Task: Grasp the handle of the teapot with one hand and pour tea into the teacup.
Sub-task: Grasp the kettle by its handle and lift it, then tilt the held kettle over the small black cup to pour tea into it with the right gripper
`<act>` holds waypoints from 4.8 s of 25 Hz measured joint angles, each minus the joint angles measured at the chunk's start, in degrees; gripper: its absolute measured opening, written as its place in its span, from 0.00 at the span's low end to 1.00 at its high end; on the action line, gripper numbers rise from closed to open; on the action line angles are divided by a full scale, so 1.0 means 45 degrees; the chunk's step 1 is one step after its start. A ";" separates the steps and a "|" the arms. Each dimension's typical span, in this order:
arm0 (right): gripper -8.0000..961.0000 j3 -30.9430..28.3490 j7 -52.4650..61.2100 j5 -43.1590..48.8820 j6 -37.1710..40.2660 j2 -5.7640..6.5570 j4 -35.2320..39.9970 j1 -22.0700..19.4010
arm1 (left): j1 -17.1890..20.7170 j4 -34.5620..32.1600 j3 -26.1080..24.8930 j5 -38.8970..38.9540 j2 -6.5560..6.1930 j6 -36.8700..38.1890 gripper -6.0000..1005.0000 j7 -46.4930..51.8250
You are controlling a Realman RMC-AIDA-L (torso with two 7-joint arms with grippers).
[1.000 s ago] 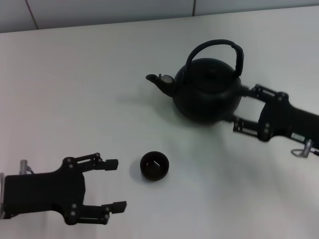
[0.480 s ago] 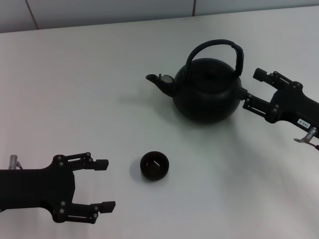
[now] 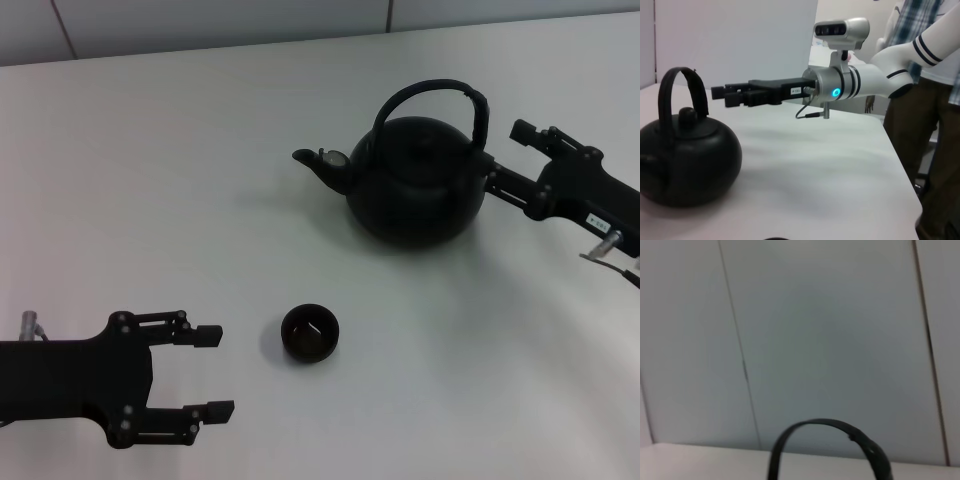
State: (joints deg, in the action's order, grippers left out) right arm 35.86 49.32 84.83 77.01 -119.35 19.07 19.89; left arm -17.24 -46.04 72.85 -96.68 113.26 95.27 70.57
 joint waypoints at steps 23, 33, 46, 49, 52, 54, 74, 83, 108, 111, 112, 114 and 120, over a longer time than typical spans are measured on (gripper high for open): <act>0.80 -0.0032 -0.0176 -0.0622 -0.2459 -0.0032 -0.0984 0.1619 | 0.0005 0.0014 -0.2578 -0.1752 0.0874 0.1015 0.84 -0.0657; 0.80 -0.0039 -0.0178 -0.1419 -0.2538 -0.0026 -0.1153 0.1481 | 0.0025 -0.0032 -0.2644 -0.1817 0.0881 0.0930 0.83 -0.0579; 0.71 0.0160 -0.0181 -0.1383 -0.2322 -0.0020 -0.1371 0.1524 | 0.0024 -0.0044 -0.2931 -0.1826 0.0858 0.0878 0.83 -0.0512; 0.65 0.0187 -0.0393 -0.1331 -0.2180 -0.0020 -0.1421 0.1572 | 0.0083 -0.0036 -0.2930 -0.1825 0.0847 0.0867 0.83 -0.0508; 0.59 0.0134 -0.0892 -0.1367 -0.2055 -0.0022 -0.1476 0.1573 | 0.0114 -0.0018 -0.2929 -0.1824 0.0828 0.0858 0.83 -0.0507; 0.55 0.0060 -0.1378 -0.1391 -0.1685 -0.0029 -0.1592 0.1551 | 0.0188 -0.0010 -0.2927 -0.1821 0.0807 0.0854 0.83 -0.0506; 0.15 0.0023 -0.1338 -0.1418 -0.1413 0.0032 -0.1821 0.1119 | 0.0316 -0.0031 -0.2926 -0.1922 0.0746 0.0899 0.83 -0.0505; 0.14 0.0188 -0.1388 -0.1252 -0.0647 0.0066 -0.1033 0.0642 | 0.0316 -0.0041 -0.2927 -0.1950 0.0744 0.0911 0.83 -0.0506; 0.12 0.0417 0.0791 0.1308 0.1020 0.0010 0.2812 0.0463 | 0.0507 -0.0029 -0.2928 -0.1974 0.0749 0.0860 0.83 -0.0506; 0.12 0.0768 0.0808 0.1496 0.1001 -0.0005 0.3184 0.0463 | 0.0512 -0.0026 -0.2928 -0.1972 0.0748 0.0841 0.83 -0.0506; 0.12 0.0928 0.0808 0.1508 0.0981 -0.0005 0.3289 0.0463 | 0.0512 -0.0017 -0.2928 -0.1972 0.0749 0.0840 0.83 -0.0506; 0.11 0.1282 0.0804 0.1517 0.0957 -0.0021 0.3626 0.0463 | 0.0512 -0.0014 -0.2927 -0.1972 0.0749 0.0823 0.83 -0.0506; 0.11 0.1847 0.0758 0.1520 0.0951 -0.0040 0.4126 0.0477 | 0.0512 0.0022 -0.2928 -0.1972 0.0771 0.0648 0.83 -0.0506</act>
State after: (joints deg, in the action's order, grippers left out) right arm 44.17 52.73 91.67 81.29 -119.53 37.64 22.04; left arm -14.94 -45.94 59.67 -105.55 116.73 98.18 68.29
